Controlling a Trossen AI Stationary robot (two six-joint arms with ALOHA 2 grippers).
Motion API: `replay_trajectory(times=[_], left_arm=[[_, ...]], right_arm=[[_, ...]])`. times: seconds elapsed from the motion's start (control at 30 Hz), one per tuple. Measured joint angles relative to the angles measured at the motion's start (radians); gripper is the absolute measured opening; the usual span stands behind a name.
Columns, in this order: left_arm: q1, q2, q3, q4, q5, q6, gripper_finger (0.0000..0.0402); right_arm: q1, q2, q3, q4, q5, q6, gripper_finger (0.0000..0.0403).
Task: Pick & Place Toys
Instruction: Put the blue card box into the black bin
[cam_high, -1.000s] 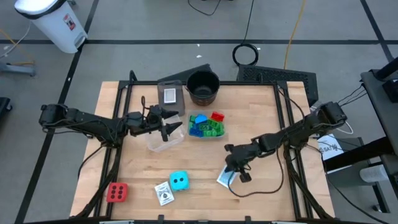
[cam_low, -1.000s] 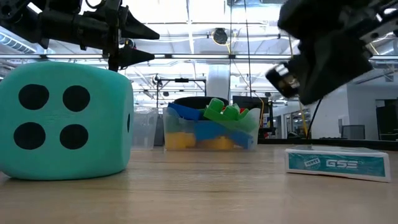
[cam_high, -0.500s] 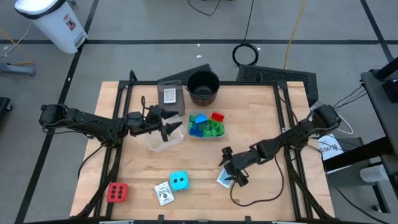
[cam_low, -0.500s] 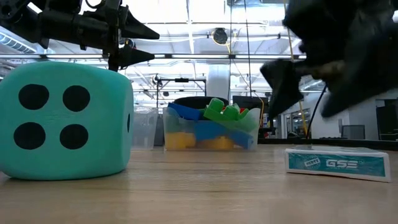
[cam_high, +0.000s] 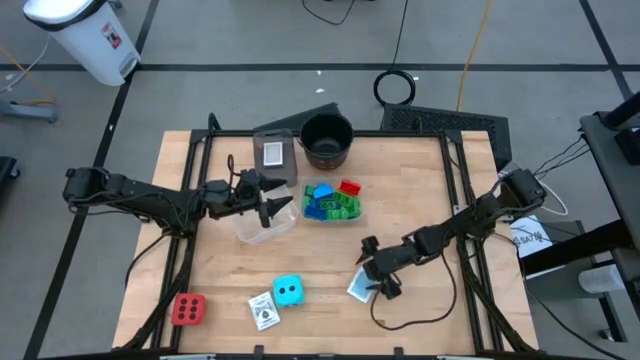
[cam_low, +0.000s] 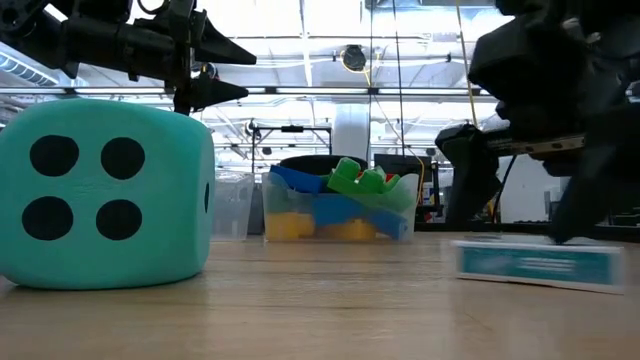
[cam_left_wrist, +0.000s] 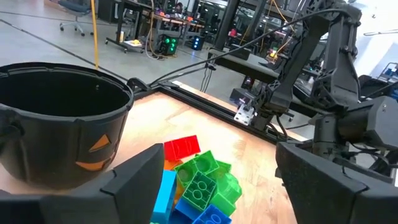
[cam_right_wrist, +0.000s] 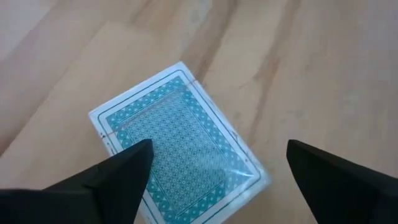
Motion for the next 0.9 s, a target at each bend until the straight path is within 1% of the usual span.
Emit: replay_trajectory(times=[0.1,0.2,0.23,0.33,0.4,0.53,0.6,0.73,0.83,0.9], left_arm=[[0.000,0.000,0.000,0.000,0.000,-0.002,0.0308],[0.000,0.000,0.000,0.000,0.000,-0.008,0.0313],[-0.001,0.000,0.000,0.000,0.000,-0.008,0.0315],[-0.002,0.000,0.000,0.000,0.000,-0.008,0.0321],[-0.002,0.000,0.000,-0.001,0.001,-0.008,0.0323],[-0.002,0.000,0.000,-0.006,0.001,-0.007,0.0324],[-0.002,0.000,0.000,-0.006,0.001,-0.007,0.0324],[-0.002,0.000,0.000,-0.006,0.001,-0.007,0.0324],[-0.002,0.000,0.000,-0.006,0.000,-0.007,0.0324],[-0.002,0.000,0.000,-0.006,0.000,-0.003,0.0324]], right_arm=[[-0.024,0.005,-0.015,0.060,0.081,0.094,0.0349],[-0.046,0.006,-0.019,0.119,0.182,0.136,0.0348],[-0.050,0.007,-0.019,0.140,0.204,0.133,0.0349],[-0.056,0.003,-0.019,0.192,0.214,0.075,0.0353],[-0.057,-0.009,-0.019,0.189,0.186,0.034,0.0354],[-0.069,-0.014,-0.018,0.155,0.045,-0.066,0.0354],[-0.084,-0.012,-0.018,0.108,0.015,-0.127,0.0354],[-0.141,0.003,-0.018,0.080,-0.018,-0.243,0.0354],[-0.180,0.002,-0.017,0.103,-0.065,-0.274,0.0354],[-0.207,0.002,-0.017,0.099,-0.071,-0.283,0.0354]])
